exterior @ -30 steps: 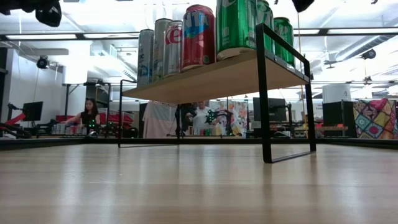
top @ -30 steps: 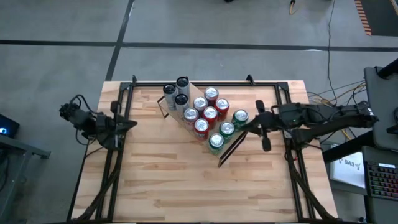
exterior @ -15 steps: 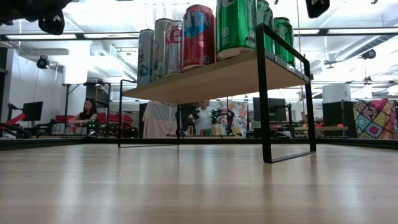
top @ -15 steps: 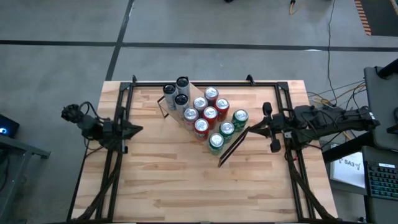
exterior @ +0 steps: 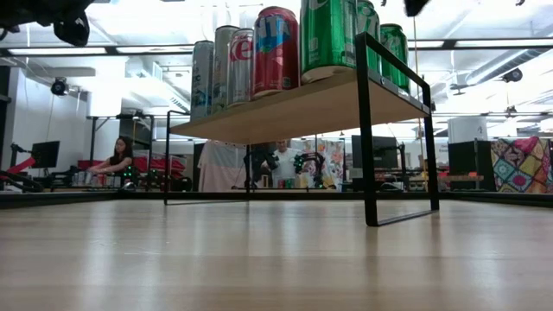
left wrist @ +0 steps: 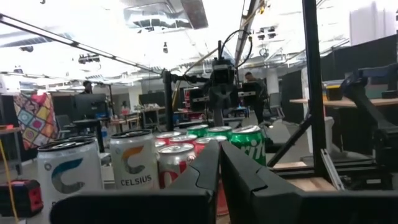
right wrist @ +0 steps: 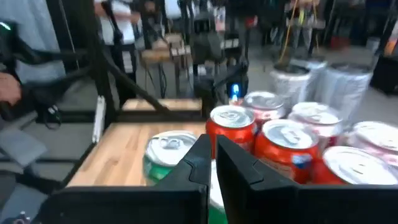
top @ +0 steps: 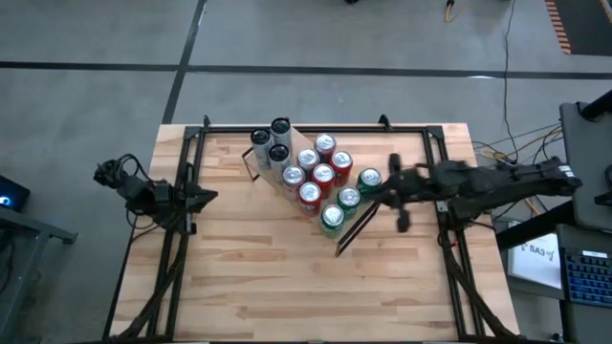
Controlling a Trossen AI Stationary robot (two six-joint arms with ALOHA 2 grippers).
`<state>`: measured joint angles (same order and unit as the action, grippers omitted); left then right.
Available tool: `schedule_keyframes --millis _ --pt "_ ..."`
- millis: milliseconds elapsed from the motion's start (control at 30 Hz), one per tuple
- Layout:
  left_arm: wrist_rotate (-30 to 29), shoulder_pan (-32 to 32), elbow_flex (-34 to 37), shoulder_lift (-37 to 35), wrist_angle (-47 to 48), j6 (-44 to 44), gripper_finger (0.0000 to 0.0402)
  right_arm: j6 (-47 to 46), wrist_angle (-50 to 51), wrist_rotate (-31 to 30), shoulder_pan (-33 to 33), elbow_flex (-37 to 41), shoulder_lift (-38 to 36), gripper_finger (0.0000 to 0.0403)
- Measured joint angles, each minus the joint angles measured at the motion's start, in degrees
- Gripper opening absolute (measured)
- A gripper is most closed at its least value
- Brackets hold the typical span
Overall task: Place canned beverage on shelf
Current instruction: Adjust the green soda can
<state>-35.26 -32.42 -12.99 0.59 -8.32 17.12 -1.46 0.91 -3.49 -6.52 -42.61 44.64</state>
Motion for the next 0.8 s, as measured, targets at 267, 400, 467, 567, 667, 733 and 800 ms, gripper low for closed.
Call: schedule_keyframes --millis 267,400,467,567,667,733,800 --pt "-0.18 0.00 0.02 1.19 -2.74 2.89 0.0000 -4.95 11.61 -4.39 -0.33 -16.71 14.97 0.0012" --pt "-0.20 0.00 0.02 1.28 -2.67 4.52 0.0000 -6.62 16.29 -6.69 -1.22 -24.83 20.99 0.0012" --pt "-0.20 0.02 0.02 1.29 -2.53 4.87 0.0000 -6.89 19.55 -7.58 -1.78 -29.00 23.05 0.0012" --pt "-0.20 0.02 0.02 1.32 -2.27 4.86 0.0000 -7.98 22.96 -9.73 -2.57 -35.31 25.59 0.0012" --pt "-0.18 0.00 0.02 1.58 -1.98 4.66 0.0000 -9.88 28.45 -10.14 -3.26 -41.06 29.05 0.0012" --pt "-0.18 0.02 0.02 1.74 -1.98 4.48 0.0000 -11.70 33.22 -10.12 -3.90 -44.51 31.76 0.0012" --pt "-0.18 0.00 0.02 1.83 -1.92 4.47 0.0000 -13.39 36.82 -10.10 -4.84 -48.11 34.02 0.0012"
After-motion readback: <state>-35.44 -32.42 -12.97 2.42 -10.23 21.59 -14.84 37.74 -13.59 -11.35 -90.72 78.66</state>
